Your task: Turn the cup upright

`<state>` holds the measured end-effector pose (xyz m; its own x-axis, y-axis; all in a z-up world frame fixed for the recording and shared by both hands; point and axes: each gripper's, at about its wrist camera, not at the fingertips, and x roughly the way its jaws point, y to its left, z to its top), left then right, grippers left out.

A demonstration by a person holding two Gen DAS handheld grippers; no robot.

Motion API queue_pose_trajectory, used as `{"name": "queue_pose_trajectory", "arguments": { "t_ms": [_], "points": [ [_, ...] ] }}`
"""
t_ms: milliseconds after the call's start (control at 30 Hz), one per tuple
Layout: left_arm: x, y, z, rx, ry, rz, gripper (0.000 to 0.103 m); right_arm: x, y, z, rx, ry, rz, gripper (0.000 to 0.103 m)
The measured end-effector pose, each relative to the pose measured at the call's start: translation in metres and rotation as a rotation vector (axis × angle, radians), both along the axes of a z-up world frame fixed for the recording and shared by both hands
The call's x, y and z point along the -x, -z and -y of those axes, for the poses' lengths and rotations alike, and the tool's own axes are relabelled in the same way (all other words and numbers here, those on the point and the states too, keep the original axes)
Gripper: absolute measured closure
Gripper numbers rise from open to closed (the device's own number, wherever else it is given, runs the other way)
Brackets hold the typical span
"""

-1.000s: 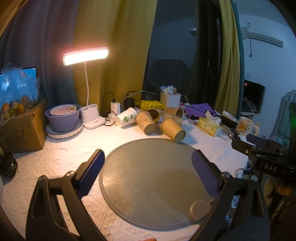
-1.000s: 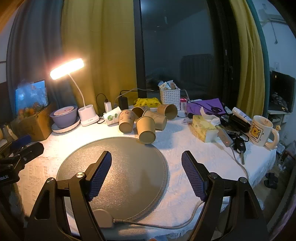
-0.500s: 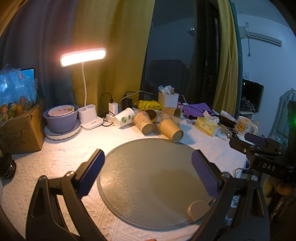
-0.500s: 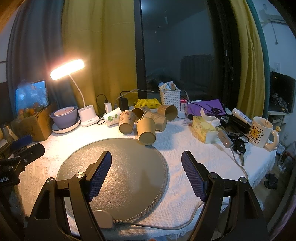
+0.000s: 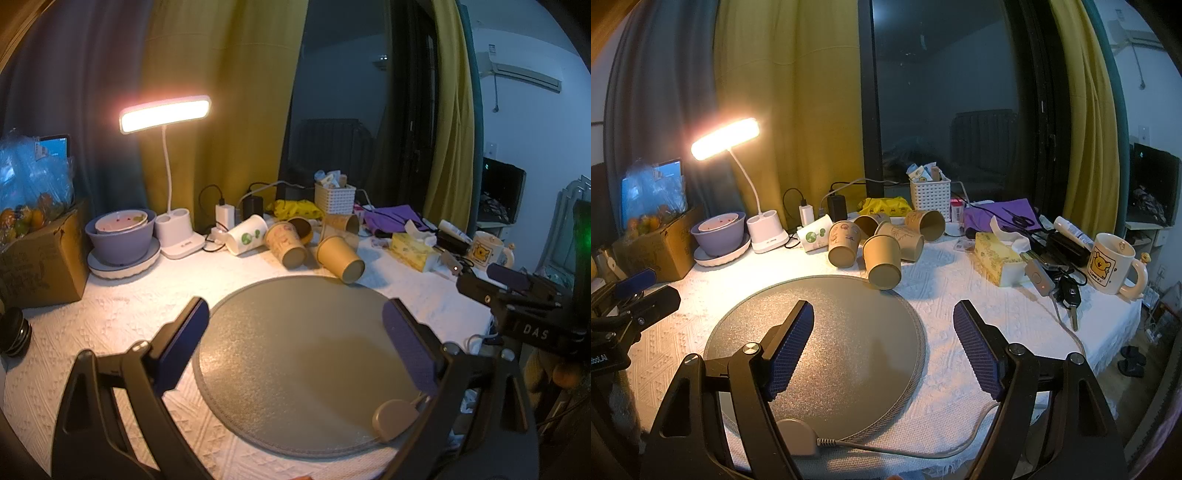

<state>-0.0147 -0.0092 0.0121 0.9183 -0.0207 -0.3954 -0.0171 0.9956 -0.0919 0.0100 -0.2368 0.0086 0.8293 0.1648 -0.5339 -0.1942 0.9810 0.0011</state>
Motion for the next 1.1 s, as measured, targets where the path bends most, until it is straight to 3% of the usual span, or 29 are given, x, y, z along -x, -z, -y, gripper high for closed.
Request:
{"name": "queue_pose_trajectory", "arguments": {
  "t_ms": [1100],
  "points": [
    [-0.0007, 0.0000, 0.0013, 0.001, 0.004, -0.002, 0.007, -0.0005, 0.0009, -0.0001, 0.001, 0.000, 0.003, 0.022]
  ]
}}
